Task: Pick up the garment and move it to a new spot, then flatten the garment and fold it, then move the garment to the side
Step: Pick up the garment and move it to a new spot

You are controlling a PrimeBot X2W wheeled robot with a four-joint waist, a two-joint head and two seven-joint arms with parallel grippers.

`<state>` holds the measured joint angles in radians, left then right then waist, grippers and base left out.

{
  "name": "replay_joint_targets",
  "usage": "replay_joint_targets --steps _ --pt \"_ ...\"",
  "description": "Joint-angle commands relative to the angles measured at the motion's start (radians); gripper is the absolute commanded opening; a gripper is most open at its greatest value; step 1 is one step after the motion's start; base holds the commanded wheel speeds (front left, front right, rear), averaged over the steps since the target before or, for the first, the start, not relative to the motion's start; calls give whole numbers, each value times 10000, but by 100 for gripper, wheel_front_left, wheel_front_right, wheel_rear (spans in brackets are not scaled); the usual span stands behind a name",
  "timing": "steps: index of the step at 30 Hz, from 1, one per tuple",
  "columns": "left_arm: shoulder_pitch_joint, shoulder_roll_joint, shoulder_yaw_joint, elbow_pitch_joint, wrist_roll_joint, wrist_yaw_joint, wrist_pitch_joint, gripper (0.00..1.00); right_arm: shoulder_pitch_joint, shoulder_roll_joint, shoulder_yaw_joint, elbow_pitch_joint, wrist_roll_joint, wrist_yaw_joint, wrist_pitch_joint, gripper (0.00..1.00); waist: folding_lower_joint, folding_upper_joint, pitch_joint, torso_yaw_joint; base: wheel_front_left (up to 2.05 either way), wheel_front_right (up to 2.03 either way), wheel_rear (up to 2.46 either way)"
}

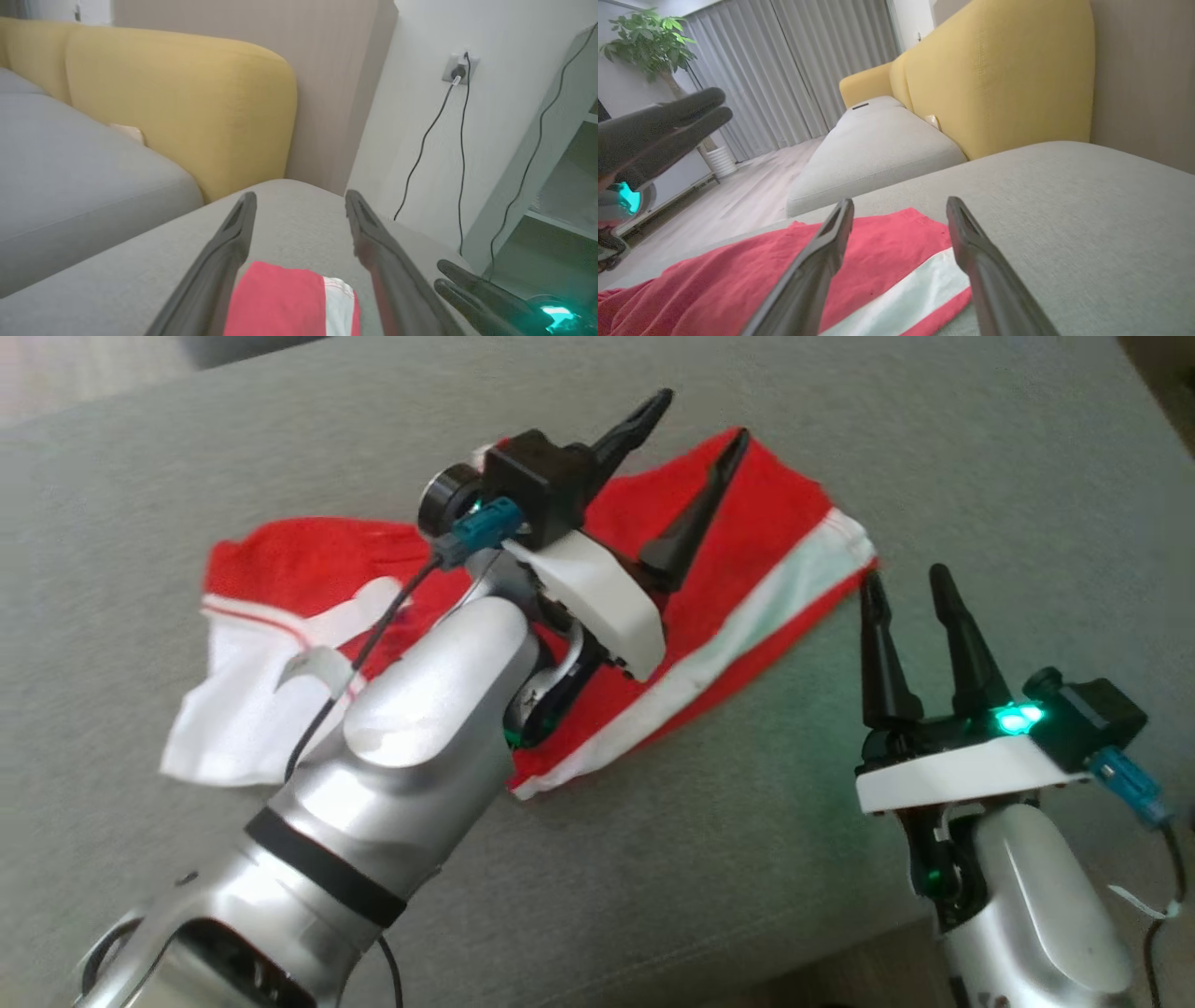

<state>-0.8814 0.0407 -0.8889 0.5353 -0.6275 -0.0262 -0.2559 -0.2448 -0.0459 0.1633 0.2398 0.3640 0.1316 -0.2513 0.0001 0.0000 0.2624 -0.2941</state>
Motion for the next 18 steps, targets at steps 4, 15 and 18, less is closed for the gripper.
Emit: replay_joint_targets --steps 4,15,18 --pt "199 104 1184 -384 477 123 -57 100 -106 -43 -5 -285 -302 -9 -105 100 -1 0 -566 1132 0 0 0" --pt "2999 1233 3915 -1919 1831 49 -58 100 441 -43 -140 -516 -592 -9 -105 100 -1 0 -1572 2734 0 0 0" --pt "4204 1470 4594 -2556 2108 33 -58 100 645 -43 -156 -640 -620 -9 -105 100 -1 0 -1769 2966 0 0 0"
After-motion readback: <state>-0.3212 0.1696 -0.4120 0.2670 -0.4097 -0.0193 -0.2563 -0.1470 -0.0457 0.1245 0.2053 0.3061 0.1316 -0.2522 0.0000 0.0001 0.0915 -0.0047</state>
